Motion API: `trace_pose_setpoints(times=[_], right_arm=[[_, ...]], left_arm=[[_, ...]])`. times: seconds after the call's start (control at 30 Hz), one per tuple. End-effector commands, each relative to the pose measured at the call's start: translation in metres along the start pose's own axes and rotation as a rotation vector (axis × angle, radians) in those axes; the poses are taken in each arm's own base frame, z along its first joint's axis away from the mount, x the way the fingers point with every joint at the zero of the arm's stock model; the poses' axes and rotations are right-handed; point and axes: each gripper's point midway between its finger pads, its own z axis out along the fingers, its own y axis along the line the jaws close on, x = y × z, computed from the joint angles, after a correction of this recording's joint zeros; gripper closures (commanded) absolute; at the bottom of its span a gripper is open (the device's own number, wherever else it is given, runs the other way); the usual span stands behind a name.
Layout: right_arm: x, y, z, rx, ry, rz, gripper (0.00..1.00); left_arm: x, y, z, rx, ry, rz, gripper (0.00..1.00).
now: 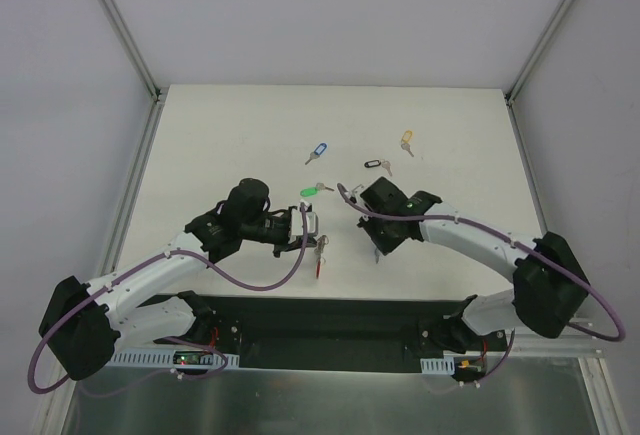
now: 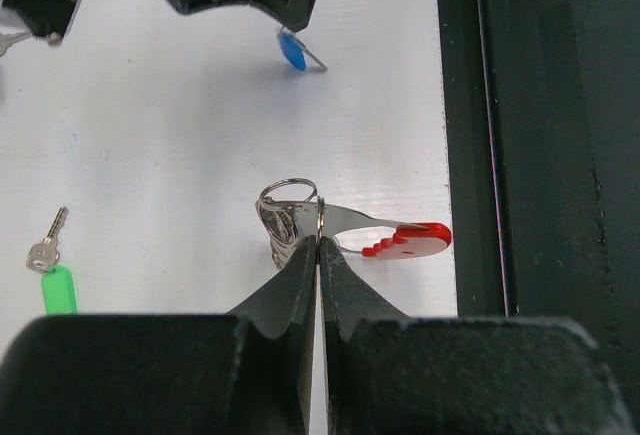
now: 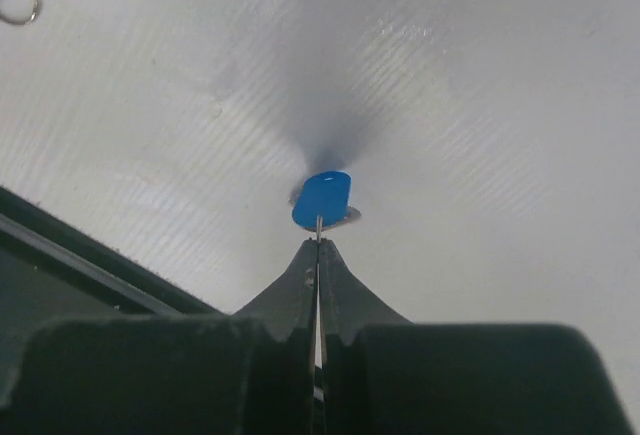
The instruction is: Put the keys on the keyring
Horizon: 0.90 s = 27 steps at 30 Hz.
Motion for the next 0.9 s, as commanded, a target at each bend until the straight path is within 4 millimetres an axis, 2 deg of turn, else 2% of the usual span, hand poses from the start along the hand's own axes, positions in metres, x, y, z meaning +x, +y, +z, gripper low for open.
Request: trace_pose_setpoints(times=[0.0,0.03,0.13,0.2,0.23,0.27,0.3,0.33,0.4,0.5,0.67,0.87], right_arm=[[-0.033,-0.003,0.015,0.013,-0.038,0.007,0.99],[-0.038,-0.003,0.026,0.013,-0.035,0.005,0.99],[-0.054,0.001,0.043,-0.002,-0.085,0.008,0.99],[-0.058,0.002,0.051,-0.007,-0.117,0.013,0.99],[-0.070,0.002,0.054,-0.007,-0.172,0.016,0.99],[-0.073,0.003,0.057,-0.010,-0.195,0.023,0.99],[-0.066,0.002,0.063,-0.006,-0.194,0.026,0.99],[-0.078,0.001,0.064,-0.004,-0.250,0.030,0.99],[-0.071,0.001,0.070,-0.004,-0.271,0.032,0.99],[-0.079,0.002,0.070,-0.010,-0.340,0.028,0.99],[-0.070,0.002,0.079,-0.015,-0.355,0.030,0.99],[-0.068,0.003,0.074,-0.016,-0.387,0.049,0.97]], left_arm=[[-0.008,0.005,-0.004,-0.029,0.001,0.005,1.00],[-0.008,0.005,-0.004,-0.031,0.001,0.007,1.00],[-0.008,0.006,-0.004,-0.039,0.003,0.007,1.00],[-0.008,0.006,-0.005,-0.042,0.004,0.008,1.00],[-0.008,0.006,-0.005,-0.040,0.003,0.008,1.00],[-0.008,0.006,-0.005,-0.040,0.003,0.008,1.00],[-0.008,0.006,-0.005,-0.042,0.003,0.008,1.00],[-0.008,0.006,-0.004,-0.040,0.002,0.008,1.00],[-0.009,0.006,-0.005,-0.042,0.000,0.010,1.00],[-0.009,0.006,-0.005,-0.042,0.000,0.008,1.00],[-0.009,0.006,-0.005,-0.042,0.000,0.007,1.00],[-0.007,0.006,-0.004,-0.037,0.006,0.003,1.00]])
